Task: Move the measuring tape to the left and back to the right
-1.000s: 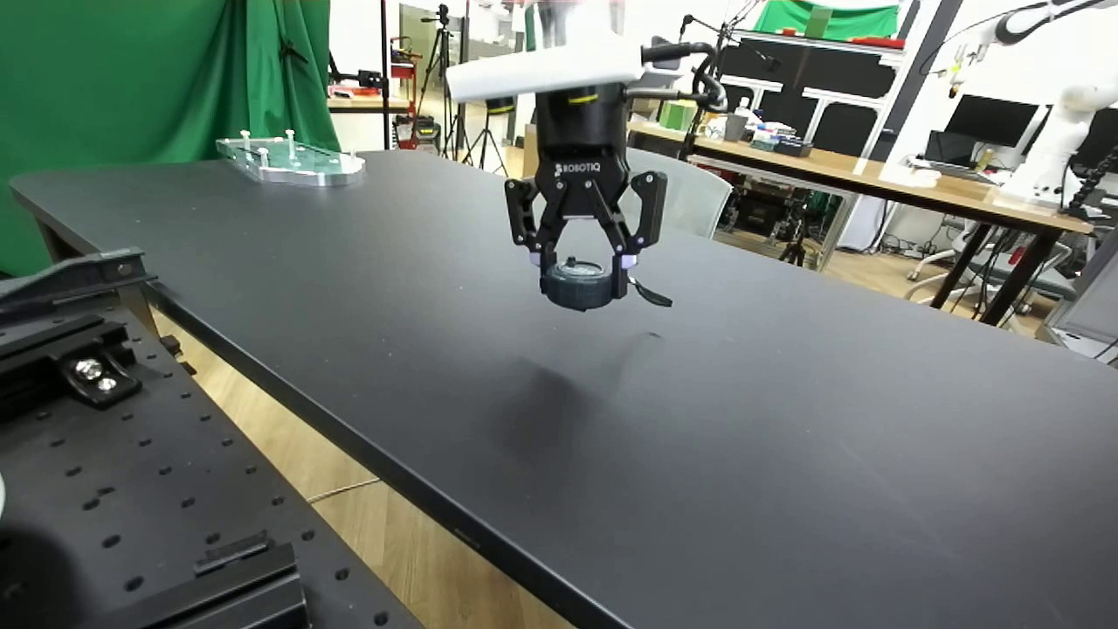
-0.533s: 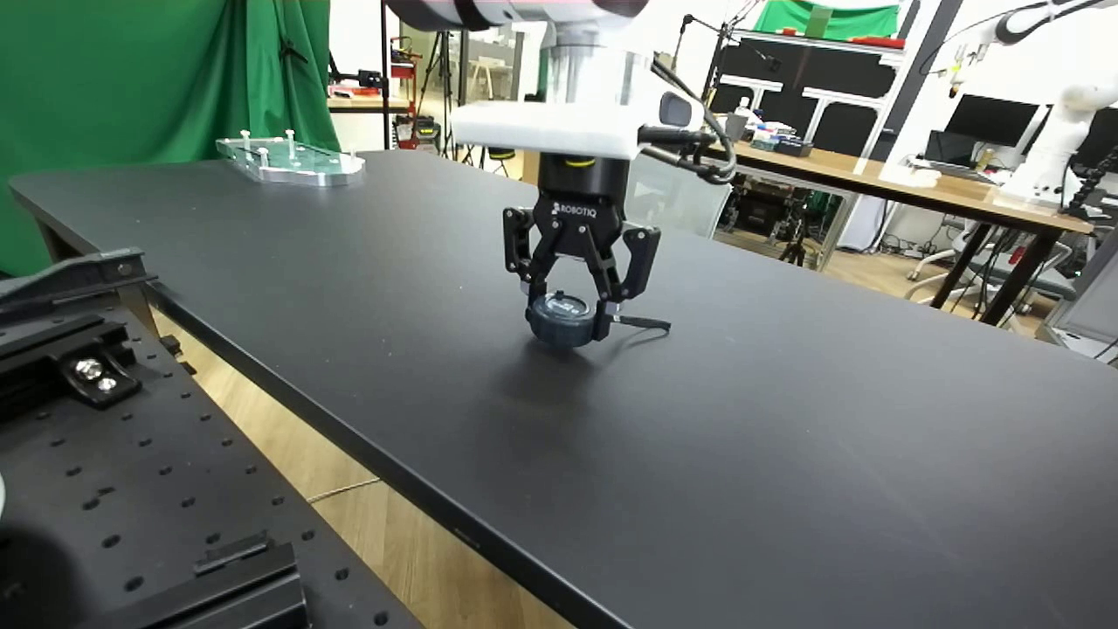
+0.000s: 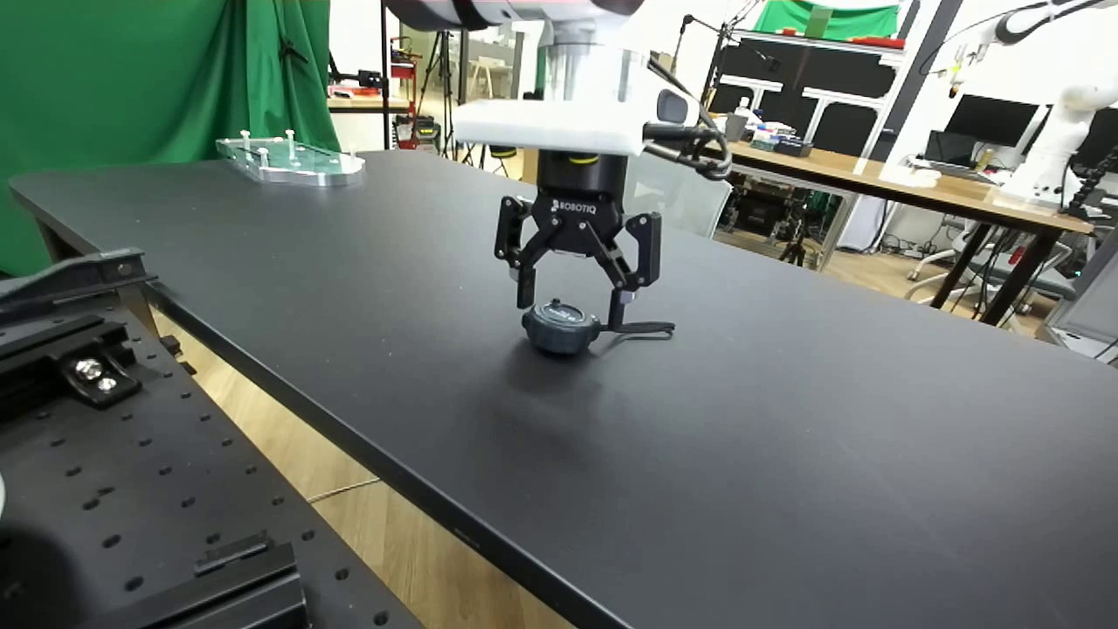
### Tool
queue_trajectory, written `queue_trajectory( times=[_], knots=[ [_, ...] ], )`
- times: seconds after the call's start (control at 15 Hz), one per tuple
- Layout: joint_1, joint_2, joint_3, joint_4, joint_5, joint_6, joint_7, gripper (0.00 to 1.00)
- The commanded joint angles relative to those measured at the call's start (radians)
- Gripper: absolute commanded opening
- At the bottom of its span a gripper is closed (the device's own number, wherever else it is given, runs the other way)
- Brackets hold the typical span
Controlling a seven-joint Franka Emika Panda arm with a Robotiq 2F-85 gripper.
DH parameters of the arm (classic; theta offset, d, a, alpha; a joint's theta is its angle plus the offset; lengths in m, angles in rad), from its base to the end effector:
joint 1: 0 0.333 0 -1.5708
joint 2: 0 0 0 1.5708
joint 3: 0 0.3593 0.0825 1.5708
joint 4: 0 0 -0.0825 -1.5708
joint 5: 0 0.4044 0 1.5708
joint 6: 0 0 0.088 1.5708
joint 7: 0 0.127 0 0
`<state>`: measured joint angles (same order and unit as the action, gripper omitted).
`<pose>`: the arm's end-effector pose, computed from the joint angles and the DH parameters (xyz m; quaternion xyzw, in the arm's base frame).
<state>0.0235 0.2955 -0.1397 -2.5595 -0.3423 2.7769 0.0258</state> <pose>0.4511 -0.0447 0.1549 0.9920 0.0933 -0.0435 0.0729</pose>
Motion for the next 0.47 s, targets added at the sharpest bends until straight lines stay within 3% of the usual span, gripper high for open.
queue_trajectory(
  times=[0.0,0.33,0.4],
  knots=[
    [0.076,-0.086,-0.051,-0.007,-0.105,-0.060,0.079,1.00],
    [0.092,-0.197,-0.015,-0.013,-0.233,-0.142,0.125,1.00],
    [0.077,-0.210,0.011,-0.017,-0.200,-0.158,0.082,1.00]
  ],
)
